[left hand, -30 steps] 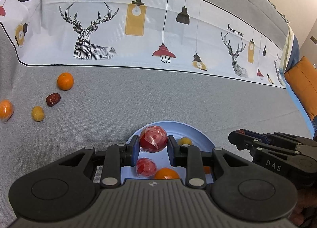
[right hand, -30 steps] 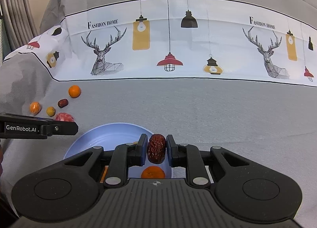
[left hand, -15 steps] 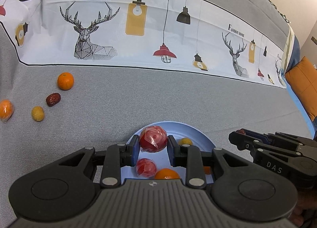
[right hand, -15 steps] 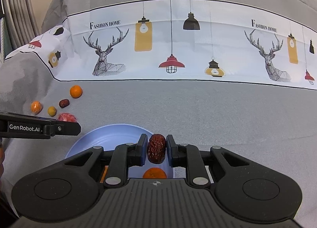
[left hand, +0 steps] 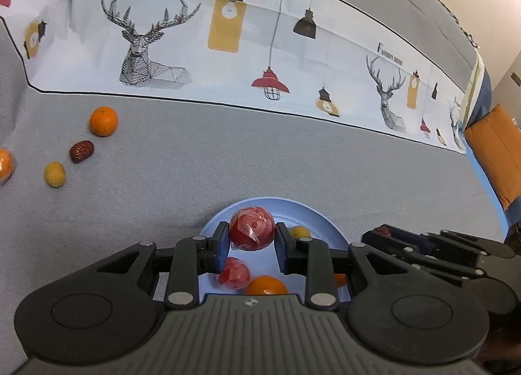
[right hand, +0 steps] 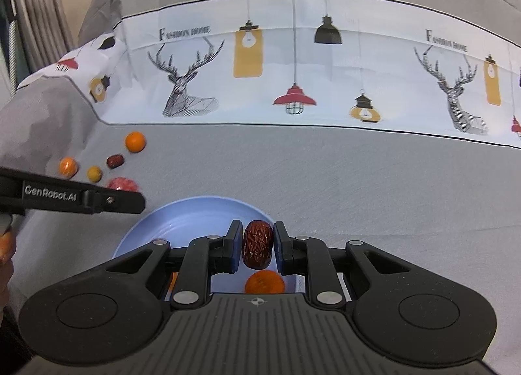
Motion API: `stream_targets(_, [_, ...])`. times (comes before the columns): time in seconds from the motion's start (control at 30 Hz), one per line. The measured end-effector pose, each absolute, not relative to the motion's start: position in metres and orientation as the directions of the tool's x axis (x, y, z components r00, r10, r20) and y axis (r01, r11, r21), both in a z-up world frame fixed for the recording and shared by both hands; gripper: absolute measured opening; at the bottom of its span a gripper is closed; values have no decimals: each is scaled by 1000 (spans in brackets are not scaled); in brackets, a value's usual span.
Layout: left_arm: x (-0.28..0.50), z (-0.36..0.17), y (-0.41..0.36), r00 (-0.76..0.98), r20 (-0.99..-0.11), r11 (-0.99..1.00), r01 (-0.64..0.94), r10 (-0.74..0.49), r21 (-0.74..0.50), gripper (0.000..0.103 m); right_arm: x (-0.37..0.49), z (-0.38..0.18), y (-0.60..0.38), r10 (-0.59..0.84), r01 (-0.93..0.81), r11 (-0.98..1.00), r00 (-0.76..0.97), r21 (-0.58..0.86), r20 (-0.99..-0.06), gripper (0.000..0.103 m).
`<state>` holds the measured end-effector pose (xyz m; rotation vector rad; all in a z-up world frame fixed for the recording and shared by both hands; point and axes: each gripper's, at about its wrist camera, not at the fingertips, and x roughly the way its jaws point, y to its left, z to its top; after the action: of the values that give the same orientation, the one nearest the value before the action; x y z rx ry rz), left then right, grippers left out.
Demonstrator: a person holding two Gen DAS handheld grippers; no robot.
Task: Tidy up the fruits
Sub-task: 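Carry the red fruit and date over the blue plate and open both tools to release them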
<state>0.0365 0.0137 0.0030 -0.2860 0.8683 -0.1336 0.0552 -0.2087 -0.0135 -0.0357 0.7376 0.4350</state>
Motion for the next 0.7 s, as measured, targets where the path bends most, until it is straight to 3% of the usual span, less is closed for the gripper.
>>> stream_targets(0.57, [40,2,-11,636,-711,943,82,-299,-323,32,47,-21,-187,438,-518,848,563,114,-701,21])
stream_targets(0.6, [41,2,-12,634,-711,941,87,-306,-328,34,47,-21,-187,441,-522,845,557,116,-704,21])
stream_targets(0.7, [41,3,-13,639,-702,939,95,-313,-332,58,46,-24,-184,436,-529,841,542,112,-719,24])
